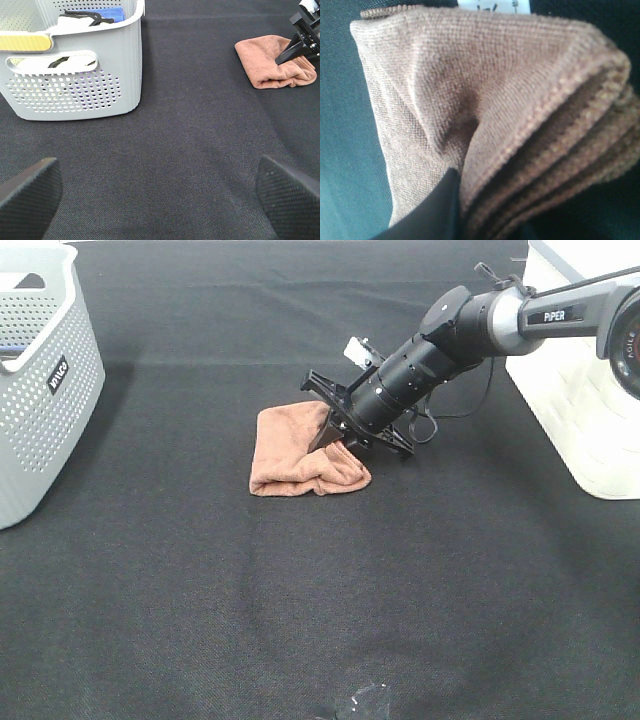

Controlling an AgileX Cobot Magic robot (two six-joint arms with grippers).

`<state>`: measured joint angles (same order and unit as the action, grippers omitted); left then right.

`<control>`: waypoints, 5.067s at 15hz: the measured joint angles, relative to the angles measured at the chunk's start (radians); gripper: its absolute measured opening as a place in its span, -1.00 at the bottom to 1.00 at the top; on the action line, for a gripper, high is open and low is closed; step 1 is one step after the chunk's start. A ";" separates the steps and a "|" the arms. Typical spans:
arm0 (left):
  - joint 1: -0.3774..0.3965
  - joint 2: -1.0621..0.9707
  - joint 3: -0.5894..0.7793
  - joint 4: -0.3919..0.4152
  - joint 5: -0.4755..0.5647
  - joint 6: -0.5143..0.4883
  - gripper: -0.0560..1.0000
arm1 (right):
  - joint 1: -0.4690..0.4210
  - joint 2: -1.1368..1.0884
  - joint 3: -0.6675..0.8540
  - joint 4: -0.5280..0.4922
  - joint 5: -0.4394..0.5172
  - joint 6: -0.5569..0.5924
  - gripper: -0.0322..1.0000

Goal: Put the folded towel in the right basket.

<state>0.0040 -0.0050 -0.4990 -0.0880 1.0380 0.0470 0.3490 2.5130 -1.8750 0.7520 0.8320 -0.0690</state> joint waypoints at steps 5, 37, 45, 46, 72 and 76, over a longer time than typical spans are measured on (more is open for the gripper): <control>0.000 0.000 0.000 0.000 0.000 0.000 0.99 | -0.007 -0.153 0.009 -0.048 0.023 -0.048 -0.52; 0.000 0.000 0.000 0.000 0.000 -0.001 0.99 | -0.569 -0.418 -0.236 -0.601 0.352 0.040 0.87; 0.000 0.000 0.000 0.000 0.000 -0.001 0.99 | -0.271 -0.617 -0.247 -0.676 0.381 0.171 0.87; 0.000 0.000 0.000 0.000 0.000 -0.001 0.99 | -0.264 -0.672 -0.213 -0.677 0.381 0.171 0.87; 0.000 0.000 0.000 0.000 0.000 -0.001 0.99 | -0.257 -2.469 1.349 -0.707 0.174 0.009 0.87; 0.000 0.000 0.000 0.000 0.000 -0.001 0.99 | -0.257 -2.517 1.375 -0.694 0.226 0.009 0.87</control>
<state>0.0040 -0.0050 -0.4990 -0.0880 1.0380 0.0460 0.0920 -0.0040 -0.5000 0.0580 1.0580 -0.0600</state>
